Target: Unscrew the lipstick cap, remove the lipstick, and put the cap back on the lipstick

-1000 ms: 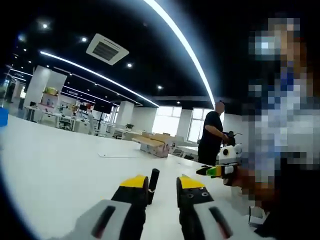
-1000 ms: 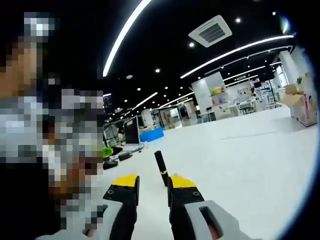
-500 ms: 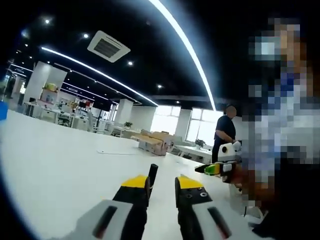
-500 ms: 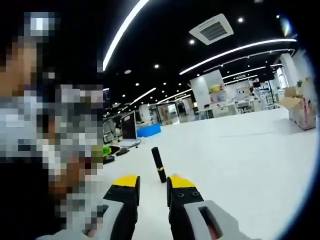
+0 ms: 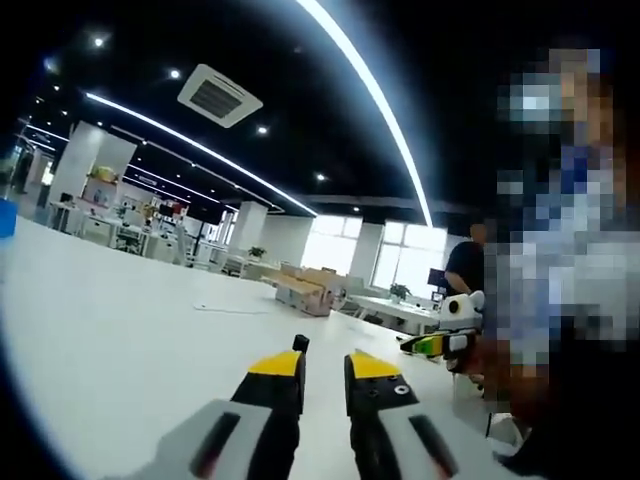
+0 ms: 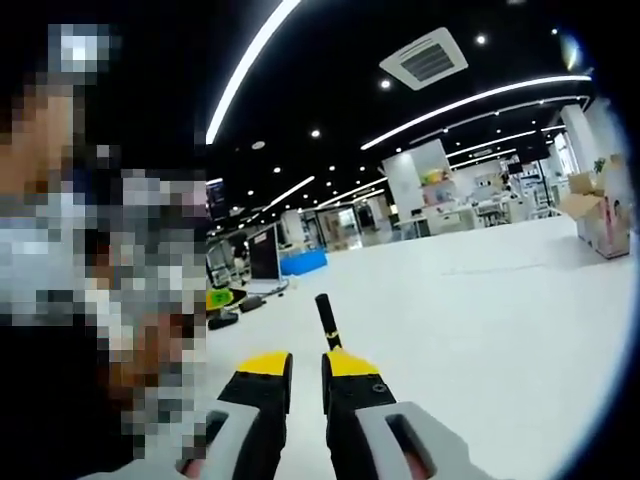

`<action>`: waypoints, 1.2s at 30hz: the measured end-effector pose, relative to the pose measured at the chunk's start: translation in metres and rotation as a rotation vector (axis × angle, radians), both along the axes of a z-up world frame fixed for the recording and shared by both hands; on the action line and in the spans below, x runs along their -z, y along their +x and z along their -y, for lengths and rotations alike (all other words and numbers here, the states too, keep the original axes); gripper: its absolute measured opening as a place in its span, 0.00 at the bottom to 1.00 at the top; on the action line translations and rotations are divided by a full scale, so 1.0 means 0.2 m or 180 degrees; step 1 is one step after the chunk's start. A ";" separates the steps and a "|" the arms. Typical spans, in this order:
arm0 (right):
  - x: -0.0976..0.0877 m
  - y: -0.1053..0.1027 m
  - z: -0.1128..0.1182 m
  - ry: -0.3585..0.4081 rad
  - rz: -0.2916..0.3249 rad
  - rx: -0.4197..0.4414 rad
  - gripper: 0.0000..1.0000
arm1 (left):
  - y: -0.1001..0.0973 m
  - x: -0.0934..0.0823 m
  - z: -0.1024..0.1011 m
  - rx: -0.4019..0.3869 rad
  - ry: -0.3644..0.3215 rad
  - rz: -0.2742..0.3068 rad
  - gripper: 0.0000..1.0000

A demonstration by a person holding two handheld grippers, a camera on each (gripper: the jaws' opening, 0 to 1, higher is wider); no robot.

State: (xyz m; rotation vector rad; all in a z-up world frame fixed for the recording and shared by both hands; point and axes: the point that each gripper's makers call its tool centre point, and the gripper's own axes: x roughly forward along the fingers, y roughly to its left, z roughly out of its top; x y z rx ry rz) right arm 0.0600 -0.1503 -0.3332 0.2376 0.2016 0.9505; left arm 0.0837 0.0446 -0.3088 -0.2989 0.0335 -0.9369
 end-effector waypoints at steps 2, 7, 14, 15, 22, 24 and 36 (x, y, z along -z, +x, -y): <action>-0.03 -0.01 -0.01 0.0013 0.0042 -0.0016 0.12 | -0.02 -0.01 -0.01 0.0011 0.0010 0.0023 0.17; -0.03 0.00 -0.03 -0.0053 0.0105 -0.0004 0.13 | -0.02 0.02 -0.02 0.0035 -0.0043 -0.0094 0.16; -0.04 -0.03 -0.04 -0.0009 0.0079 -0.0033 0.14 | -0.07 0.06 0.02 0.0144 -0.0011 -0.0174 0.16; -0.04 -0.03 -0.04 -0.0015 0.0076 -0.0036 0.14 | -0.08 0.07 0.02 0.0156 0.0020 -0.0198 0.16; 0.00 -0.04 -0.02 -0.0171 0.0016 0.0033 0.17 | -0.09 0.09 -0.01 0.0068 0.0226 -0.0220 0.16; 0.01 -0.04 -0.02 -0.0178 -0.0002 0.0048 0.19 | -0.09 0.10 -0.01 0.0056 0.0252 -0.0228 0.18; 0.06 -0.04 0.00 -0.0331 -0.0012 0.0058 0.30 | -0.03 0.11 0.02 0.0002 0.0207 -0.0181 0.23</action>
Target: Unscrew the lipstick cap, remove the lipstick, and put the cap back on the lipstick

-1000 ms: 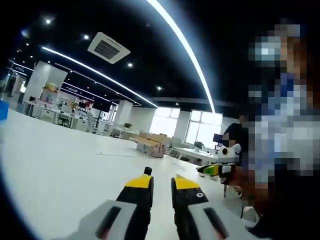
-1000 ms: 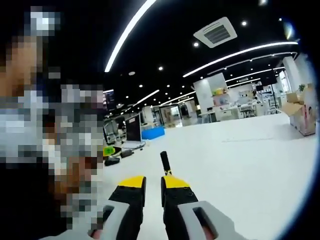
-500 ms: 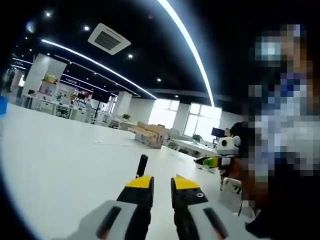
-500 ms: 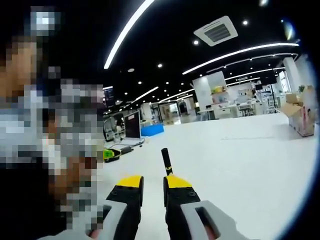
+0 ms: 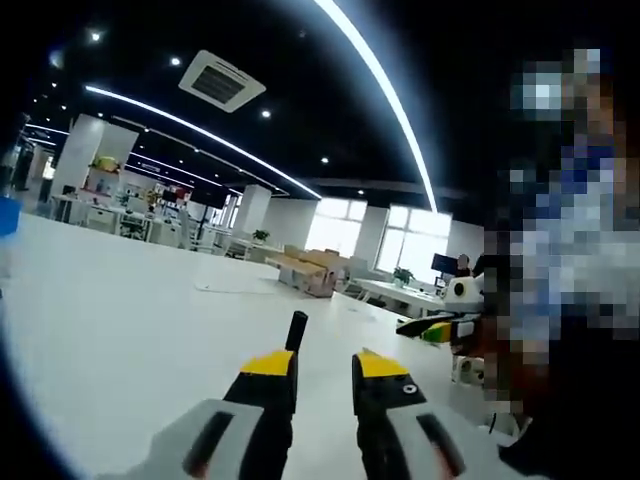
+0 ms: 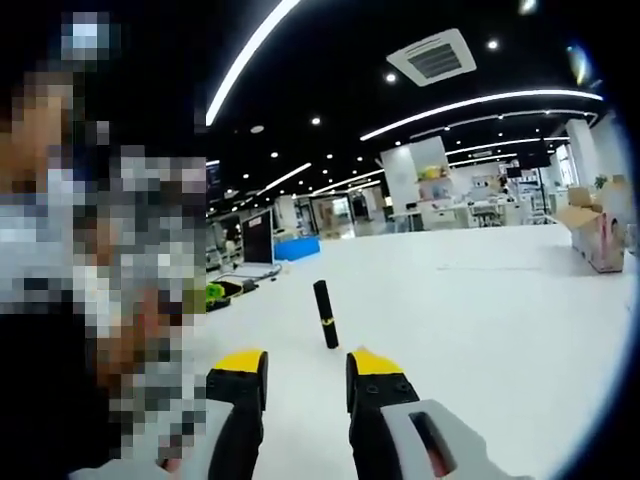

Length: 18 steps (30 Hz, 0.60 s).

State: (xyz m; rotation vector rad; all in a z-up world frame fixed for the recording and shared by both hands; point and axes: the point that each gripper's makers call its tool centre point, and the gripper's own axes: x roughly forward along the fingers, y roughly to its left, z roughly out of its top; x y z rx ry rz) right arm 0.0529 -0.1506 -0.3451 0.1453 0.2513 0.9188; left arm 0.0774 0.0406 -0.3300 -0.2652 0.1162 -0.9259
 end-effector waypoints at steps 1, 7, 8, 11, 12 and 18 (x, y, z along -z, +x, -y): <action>0.01 0.00 0.01 -0.0017 -0.0005 0.0006 0.30 | 0.00 0.01 0.00 -0.0001 -0.0010 -0.0022 0.23; 0.01 0.01 0.02 0.0007 -0.0020 0.0049 0.30 | 0.00 0.01 0.01 0.0038 0.0044 -0.0022 0.23; 0.01 0.01 0.02 0.0032 -0.0042 0.0036 0.29 | 0.00 0.01 0.01 0.0039 0.0041 -0.0027 0.23; 0.01 0.00 0.00 0.0050 -0.0067 -0.0022 0.28 | -0.01 0.00 0.01 0.0054 0.0030 -0.0038 0.23; 0.02 0.00 0.00 0.0038 -0.0066 -0.0035 0.28 | -0.01 0.01 0.01 0.0060 0.0035 -0.0043 0.23; 0.02 0.02 0.00 0.0029 -0.0092 -0.0002 0.28 | -0.01 0.01 0.00 0.0046 0.0033 -0.0067 0.23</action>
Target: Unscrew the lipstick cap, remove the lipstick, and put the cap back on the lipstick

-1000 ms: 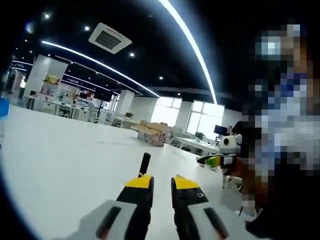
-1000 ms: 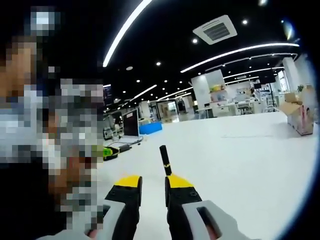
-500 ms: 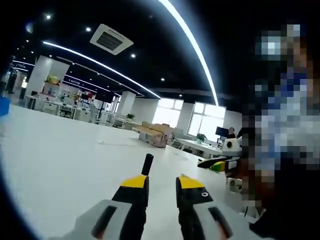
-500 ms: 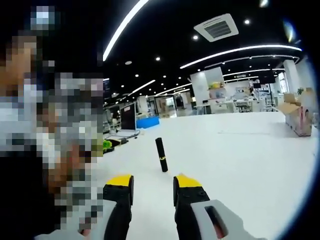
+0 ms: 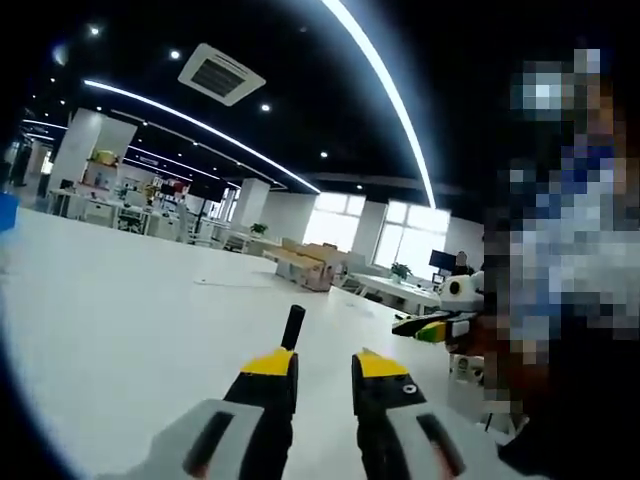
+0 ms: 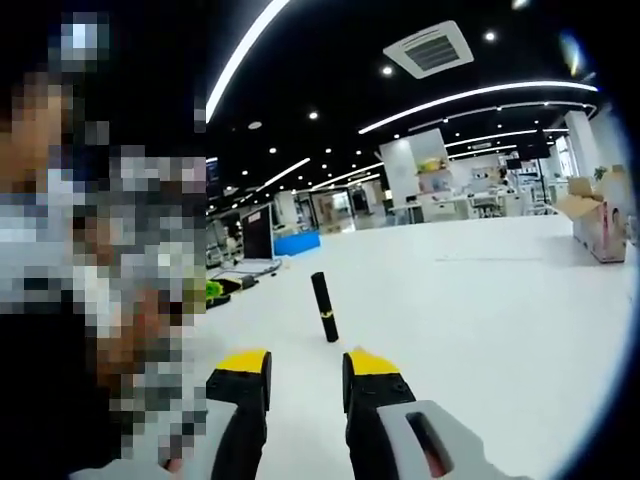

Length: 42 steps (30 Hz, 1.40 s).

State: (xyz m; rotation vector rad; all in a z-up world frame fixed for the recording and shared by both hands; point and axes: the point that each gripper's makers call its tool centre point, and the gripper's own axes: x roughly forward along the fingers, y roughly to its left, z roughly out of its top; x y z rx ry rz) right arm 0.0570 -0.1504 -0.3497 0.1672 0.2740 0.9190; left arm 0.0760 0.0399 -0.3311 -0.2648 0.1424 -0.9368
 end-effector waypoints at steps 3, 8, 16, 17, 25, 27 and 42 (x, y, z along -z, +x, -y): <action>-0.03 -0.01 -0.01 0.0020 0.0046 -0.0005 0.28 | -0.02 -0.02 -0.01 -0.0013 -0.0010 0.0040 0.23; -0.02 -0.05 -0.02 0.0018 0.0041 -0.0039 0.28 | -0.03 -0.02 -0.01 -0.0033 -0.0030 0.0038 0.23; -0.03 -0.06 0.01 0.0015 0.0043 -0.0009 0.28 | -0.05 -0.04 0.01 -0.0014 -0.0017 0.0081 0.23; -0.03 -0.06 0.01 0.0015 0.0050 -0.0011 0.28 | -0.05 -0.04 0.00 -0.0031 -0.0019 0.0102 0.23; -0.04 -0.07 0.02 0.0014 0.0064 -0.0016 0.27 | -0.03 -0.06 -0.02 -0.0109 0.0000 0.0141 0.23; -0.04 -0.07 0.03 0.0014 0.0064 -0.0014 0.27 | -0.05 -0.05 0.00 -0.0035 -0.0015 0.0085 0.23; 0.02 -0.06 0.02 0.0000 -0.0059 0.0003 0.27 | -0.04 0.00 0.02 0.0019 -0.0046 0.0002 0.23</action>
